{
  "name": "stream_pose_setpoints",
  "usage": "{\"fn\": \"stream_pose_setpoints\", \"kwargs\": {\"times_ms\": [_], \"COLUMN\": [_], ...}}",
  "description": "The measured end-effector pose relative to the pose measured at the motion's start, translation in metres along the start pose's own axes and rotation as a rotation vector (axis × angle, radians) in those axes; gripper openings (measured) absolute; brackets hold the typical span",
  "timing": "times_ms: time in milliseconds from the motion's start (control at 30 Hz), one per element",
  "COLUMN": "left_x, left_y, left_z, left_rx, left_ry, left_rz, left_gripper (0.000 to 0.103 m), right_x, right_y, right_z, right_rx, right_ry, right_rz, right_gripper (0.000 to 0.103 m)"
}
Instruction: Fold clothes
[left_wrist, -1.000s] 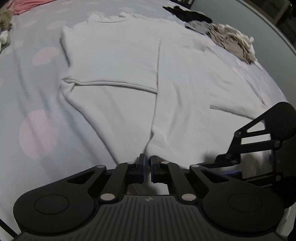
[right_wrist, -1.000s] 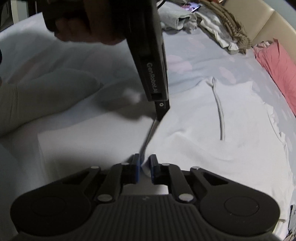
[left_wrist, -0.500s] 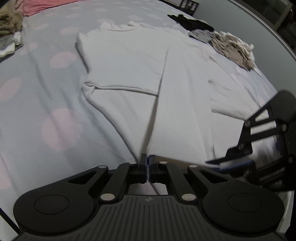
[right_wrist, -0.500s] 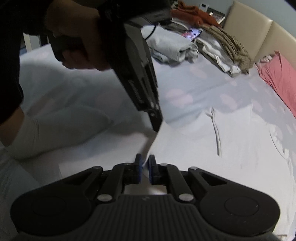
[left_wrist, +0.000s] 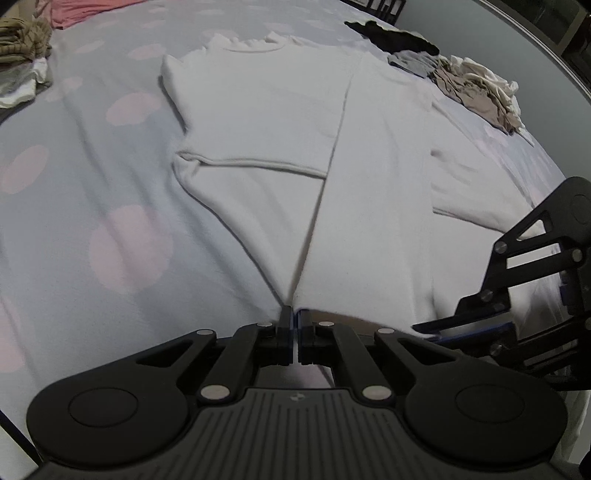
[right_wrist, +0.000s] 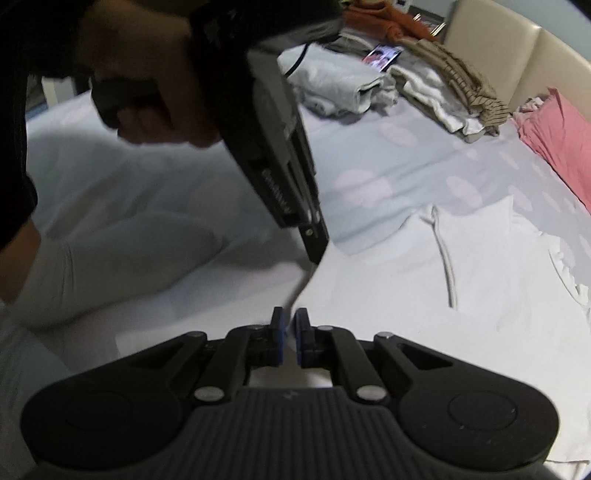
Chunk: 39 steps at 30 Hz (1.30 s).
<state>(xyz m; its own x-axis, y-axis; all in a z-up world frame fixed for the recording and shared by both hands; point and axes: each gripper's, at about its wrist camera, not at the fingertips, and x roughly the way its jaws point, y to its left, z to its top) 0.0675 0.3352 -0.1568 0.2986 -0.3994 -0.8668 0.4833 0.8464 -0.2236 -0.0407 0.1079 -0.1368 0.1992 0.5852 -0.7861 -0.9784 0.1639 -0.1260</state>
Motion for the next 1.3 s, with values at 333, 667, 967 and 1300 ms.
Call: {"fn": "stream_pose_setpoints", "kwargs": {"times_ms": [333,667,967,1300], "left_x": [0.017,0.027,-0.009,0.038], "left_y": [0.0,0.003,0.013,-0.027], "left_z": [-0.005,-0.008,0.018,0.115], "left_rx": [-0.002,0.006,0.053,0.153], "left_ry": [0.038,0.095,0.022,-0.114], "left_rz": [-0.03,-0.001,0.066,-0.129], "left_gripper": [0.0,0.002,0.012,0.014], "right_x": [0.015,0.036,0.001,-0.078], "right_y": [0.003,0.02,-0.029,-0.182], "right_z": [-0.004,-0.015,-0.01,-0.088], "right_rx": [-0.01,-0.061,0.081,0.398], "right_ry": [0.051,0.107,0.08,0.176], "right_rz": [0.003,0.041,-0.019,-0.445], "right_gripper": [0.006,0.041,0.041,0.042]}}
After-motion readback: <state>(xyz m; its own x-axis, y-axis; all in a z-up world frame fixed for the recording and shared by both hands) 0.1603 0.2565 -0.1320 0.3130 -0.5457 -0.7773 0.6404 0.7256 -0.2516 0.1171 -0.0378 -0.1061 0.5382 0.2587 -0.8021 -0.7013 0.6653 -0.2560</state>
